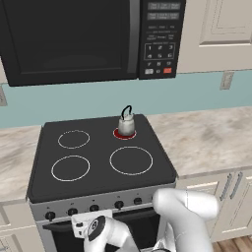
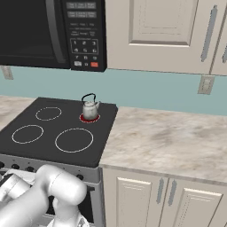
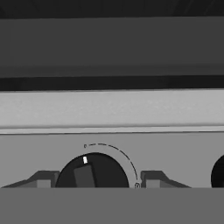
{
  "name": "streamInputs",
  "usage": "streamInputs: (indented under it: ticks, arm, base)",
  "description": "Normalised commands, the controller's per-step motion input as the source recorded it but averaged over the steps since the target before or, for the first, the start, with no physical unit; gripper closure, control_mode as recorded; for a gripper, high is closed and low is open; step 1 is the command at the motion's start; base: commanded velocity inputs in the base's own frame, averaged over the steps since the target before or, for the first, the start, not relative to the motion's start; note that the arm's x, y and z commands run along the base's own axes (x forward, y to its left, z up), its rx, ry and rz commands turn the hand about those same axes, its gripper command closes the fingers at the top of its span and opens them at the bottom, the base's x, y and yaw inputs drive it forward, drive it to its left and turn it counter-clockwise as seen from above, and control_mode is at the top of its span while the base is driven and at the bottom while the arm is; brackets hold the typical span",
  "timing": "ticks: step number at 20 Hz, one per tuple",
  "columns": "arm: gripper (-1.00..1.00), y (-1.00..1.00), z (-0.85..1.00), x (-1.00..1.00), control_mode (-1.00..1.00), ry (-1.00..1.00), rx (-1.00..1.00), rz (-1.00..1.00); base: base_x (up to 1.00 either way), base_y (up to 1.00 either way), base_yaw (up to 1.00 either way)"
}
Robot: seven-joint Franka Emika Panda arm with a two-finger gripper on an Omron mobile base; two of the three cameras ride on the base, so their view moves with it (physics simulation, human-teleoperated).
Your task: The kettle is done boiling. Turn off the stove, then wait for 300 timesteps before moving the kettle to the dining table.
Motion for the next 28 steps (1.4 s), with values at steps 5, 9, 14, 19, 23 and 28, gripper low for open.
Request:
streamInputs:
  ticks: [5,9,14,19,23,28]
  arm:
    - [1.00,0.15,0.00,0.06,-1.00,0.00,-0.01,0.00]
    - [1.00,0.00,-0.01,0.00,-1.00,0.00,0.00,0.00]
    - [1.00,0.00,-0.16,0.00,-1.00,-0.02,0.12,0.00]
    - [1.00,0.00,-0.19,0.09,-1.00,0.00,0.16,0.00]
    - [1.00,0.00,-0.18,0.19,-1.00,0.00,0.18,0.00]
    - [1.00,0.02,-0.13,0.18,-1.00,0.01,0.19,0.00]
  base:
    - [0.00,0.00,0.00]
    - [0.00,0.00,0.00]
    - [0.00,0.00,0.00]
    - [0.00,0.00,0.00]
    - [0.00,0.00,0.00]
    - [0.00,0.00,0.00]
